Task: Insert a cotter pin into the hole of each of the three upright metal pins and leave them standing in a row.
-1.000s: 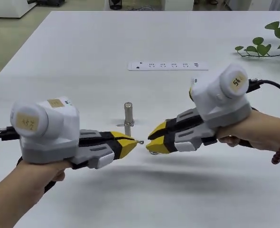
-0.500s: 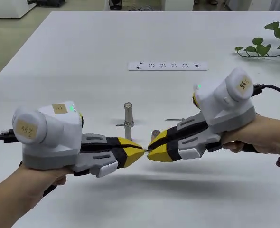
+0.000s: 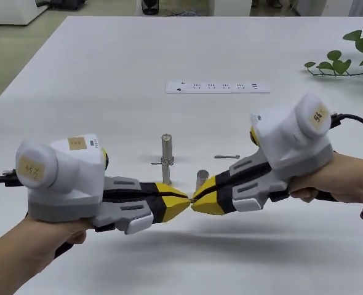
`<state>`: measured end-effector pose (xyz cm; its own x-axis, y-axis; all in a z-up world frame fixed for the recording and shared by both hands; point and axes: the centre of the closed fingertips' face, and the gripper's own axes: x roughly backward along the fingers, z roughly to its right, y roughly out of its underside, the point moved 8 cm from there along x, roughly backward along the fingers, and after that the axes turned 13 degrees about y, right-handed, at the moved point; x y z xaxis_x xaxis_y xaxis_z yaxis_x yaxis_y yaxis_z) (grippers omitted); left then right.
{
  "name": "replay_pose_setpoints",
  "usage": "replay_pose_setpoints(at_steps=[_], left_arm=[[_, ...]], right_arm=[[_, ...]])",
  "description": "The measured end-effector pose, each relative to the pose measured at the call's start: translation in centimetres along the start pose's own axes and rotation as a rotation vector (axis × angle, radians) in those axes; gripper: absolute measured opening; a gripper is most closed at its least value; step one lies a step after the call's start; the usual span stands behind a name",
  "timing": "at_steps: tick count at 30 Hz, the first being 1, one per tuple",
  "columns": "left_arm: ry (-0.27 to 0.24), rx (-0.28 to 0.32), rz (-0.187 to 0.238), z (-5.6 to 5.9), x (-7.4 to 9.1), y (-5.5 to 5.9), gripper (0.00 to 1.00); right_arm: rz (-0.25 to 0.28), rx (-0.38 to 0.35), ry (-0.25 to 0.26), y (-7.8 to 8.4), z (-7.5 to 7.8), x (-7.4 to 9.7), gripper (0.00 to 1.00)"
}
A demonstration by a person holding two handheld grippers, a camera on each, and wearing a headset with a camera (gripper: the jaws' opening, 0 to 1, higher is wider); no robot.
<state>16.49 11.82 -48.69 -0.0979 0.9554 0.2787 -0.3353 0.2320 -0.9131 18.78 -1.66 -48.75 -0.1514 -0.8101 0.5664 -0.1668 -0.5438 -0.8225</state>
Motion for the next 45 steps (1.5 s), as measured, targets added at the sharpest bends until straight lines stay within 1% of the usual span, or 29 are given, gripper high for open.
replay_pose_setpoints(at_steps=[2,4,9,11,12,14,16,19,24,25,26,27,29,30,31,32,34,35,36,41,43,45], left_arm=[[0.003,0.004,0.003,0.0,0.0,0.0,0.00],[0.010,0.014,0.007,0.1,0.0,0.0,0.00],[0.001,0.010,0.004,0.2,-0.2,0.1,0.00],[-0.006,-0.002,-0.004,0.3,-0.4,0.2,0.00],[-0.019,-0.008,-0.012,0.2,-0.4,0.2,0.01],[-0.033,-0.016,-0.026,0.1,-0.5,0.3,0.03],[-0.055,-0.035,-0.038,-0.1,-0.4,0.4,0.03],[-0.068,-0.043,-0.046,-0.2,-0.4,0.5,0.05],[-0.098,-0.062,-0.062,-0.3,-0.5,0.8,0.17],[-0.114,-0.071,-0.069,-0.4,-0.6,0.9,0.18],[-0.117,-0.074,-0.069,-0.4,-0.6,0.9,0.19],[-0.127,-0.075,-0.067,-0.5,-0.7,0.9,0.21],[-0.146,-0.079,-0.048,-0.6,-0.8,0.9,0.22],[-0.161,-0.081,-0.038,-0.7,-0.9,0.9,0.23],[-0.193,-0.094,-0.026,-0.8,-1.0,0.8,0.24],[-0.202,-0.101,-0.025,-0.8,-1.1,0.8,0.25],[-0.219,-0.120,-0.008,-0.7,-1.3,0.7,0.26],[-0.234,-0.122,0.004,-0.7,-1.5,0.6,0.26],[-0.241,-0.123,0.008,-0.7,-1.6,0.6,0.26],[-0.297,-0.139,0.004,-1.2,-2.2,0.5,0.28],[-0.322,-0.142,-0.008,-1.5,-2.4,0.7,0.28],[-0.343,-0.136,-0.018,-1.8,-2.7,0.9,0.29]], right_arm=[[0.004,0.022,-0.002,-0.1,-0.1,0.1,0.00],[0.001,0.062,-0.009,-0.1,-0.2,0.2,0.00],[-0.008,0.132,0.006,-0.2,-0.2,0.3,0.00],[-0.017,0.168,0.007,-0.1,-0.1,0.3,0.00],[-0.021,0.208,0.006,-0.1,-0.1,0.3,0.00],[-0.033,0.226,0.013,0.0,-0.2,0.2,0.00],[-0.035,0.237,0.015,0.1,-0.1,0.2,0.00],[-0.037,0.246,0.030,0.1,0.3,0.3,0.00],[-0.041,0.252,0.054,0.2,0.8,0.7,0.00],[-0.045,0.257,0.064,0.2,0.9,0.9,0.00],[-0.049,0.261,0.072,0.2,1.1,1.0,0.00],[-0.052,0.264,0.078,0.2,1.2,1.2,0.00],[-0.057,0.265,0.085,0.3,1.4,1.4,0.00],[-0.060,0.264,0.089,0.4,1.6,1.5,0.00],[-0.067,0.267,0.095,0.5,1.7,1.6,0.00],[-0.072,0.270,0.099,0.6,1.8,1.7,0.00],[-0.084,0.277,0.107,0.8,2.0,1.9,0.00],[-0.089,0.283,0.109,0.8,2.0,2.1,0.00],[-0.091,0.284,0.111,0.9,2.1,2.2,0.00],[-0.109,0.299,0.134,1.1,2.6,2.7,0.00],[-0.114,0.305,0.146,1.1,2.8,2.9,0.00],[-0.133,0.324,0.155,1.3,3.0,3.2,0.00]])
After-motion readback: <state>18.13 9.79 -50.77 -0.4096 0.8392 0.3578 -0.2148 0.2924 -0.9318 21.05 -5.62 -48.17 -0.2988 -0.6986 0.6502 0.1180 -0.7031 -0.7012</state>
